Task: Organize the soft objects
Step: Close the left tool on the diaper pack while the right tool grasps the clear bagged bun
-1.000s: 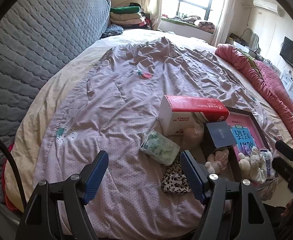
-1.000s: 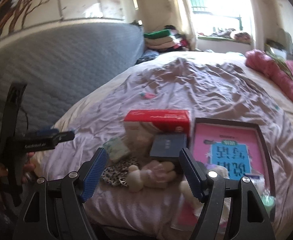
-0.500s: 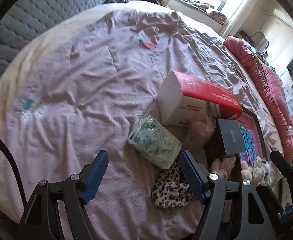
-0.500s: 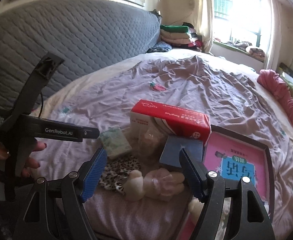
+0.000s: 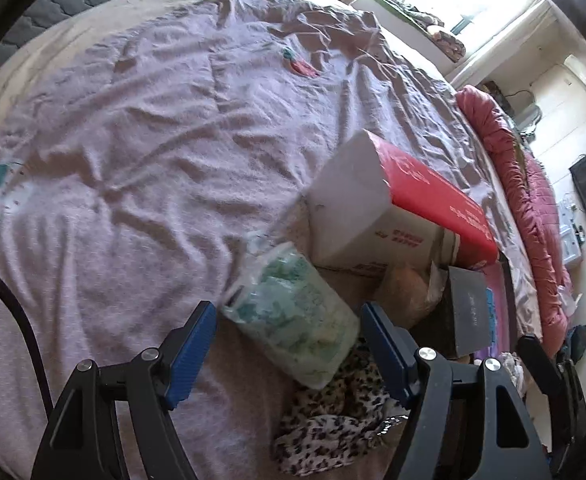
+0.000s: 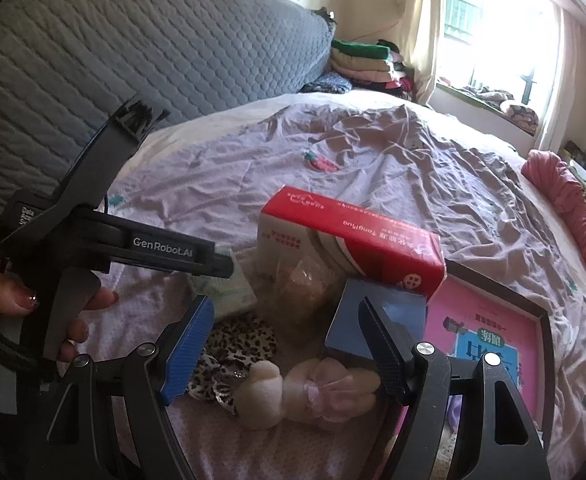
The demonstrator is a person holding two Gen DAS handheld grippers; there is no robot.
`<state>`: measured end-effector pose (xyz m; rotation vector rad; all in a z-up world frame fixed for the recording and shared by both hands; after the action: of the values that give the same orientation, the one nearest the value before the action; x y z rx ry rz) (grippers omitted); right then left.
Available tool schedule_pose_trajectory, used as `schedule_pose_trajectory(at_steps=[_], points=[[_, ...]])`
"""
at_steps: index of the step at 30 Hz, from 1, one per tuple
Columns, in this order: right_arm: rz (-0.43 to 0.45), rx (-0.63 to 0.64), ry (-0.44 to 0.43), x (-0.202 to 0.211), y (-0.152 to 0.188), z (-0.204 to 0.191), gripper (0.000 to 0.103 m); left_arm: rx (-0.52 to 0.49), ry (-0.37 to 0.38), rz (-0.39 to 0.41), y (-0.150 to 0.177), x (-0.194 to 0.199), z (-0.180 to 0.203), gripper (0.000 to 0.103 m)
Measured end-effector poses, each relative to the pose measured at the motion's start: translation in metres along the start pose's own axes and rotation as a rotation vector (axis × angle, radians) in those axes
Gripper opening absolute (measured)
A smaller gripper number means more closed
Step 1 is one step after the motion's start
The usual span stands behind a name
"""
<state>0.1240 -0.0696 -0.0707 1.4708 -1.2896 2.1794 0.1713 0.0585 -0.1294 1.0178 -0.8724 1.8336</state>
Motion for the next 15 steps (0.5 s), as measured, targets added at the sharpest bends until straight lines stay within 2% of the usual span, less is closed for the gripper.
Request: schedule_pose_trajectory(at_steps=[4, 7, 11, 13, 15], points=[[-0.020, 0.064, 0.042, -0.012, 0.001, -0.006, 0.076, -0.006, -0.009, -0.015, -0.002, -0.013, 0.001, 0.073], [-0.039, 0.090, 0.064, -0.022, 0.001, -0.008, 0.076, 0.024, 0.040, -0.034, -0.004, -0.020, 0.001, 0.069], [-0.058, 0.139, 0.096, -0.035, 0.000, -0.011, 0.076, 0.028, 0.043, -0.039, -0.005, -0.025, -0.001, 0.065], [-0.066, 0.146, 0.107, -0.041, -0.001, -0.010, 0.076, 0.035, 0.055, -0.036, -0.008, -0.026, -0.003, 0.061], [-0.067, 0.148, 0.111, -0.045, -0.004, -0.008, 0.076, 0.038, 0.063, -0.026, -0.009, -0.025, -0.006, 0.049]])
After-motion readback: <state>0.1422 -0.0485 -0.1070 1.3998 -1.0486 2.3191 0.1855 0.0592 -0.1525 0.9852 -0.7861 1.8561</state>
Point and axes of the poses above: each gripper's, at about its wrist camera, not at the fingertips, and x roughly against the way its jaws point, z to its right, y to its underside, the point moved 8 cm from there along -x, roughly the way its jaws point, and after that the axes turned 12 degrees about -z, right-handed, at the moved point
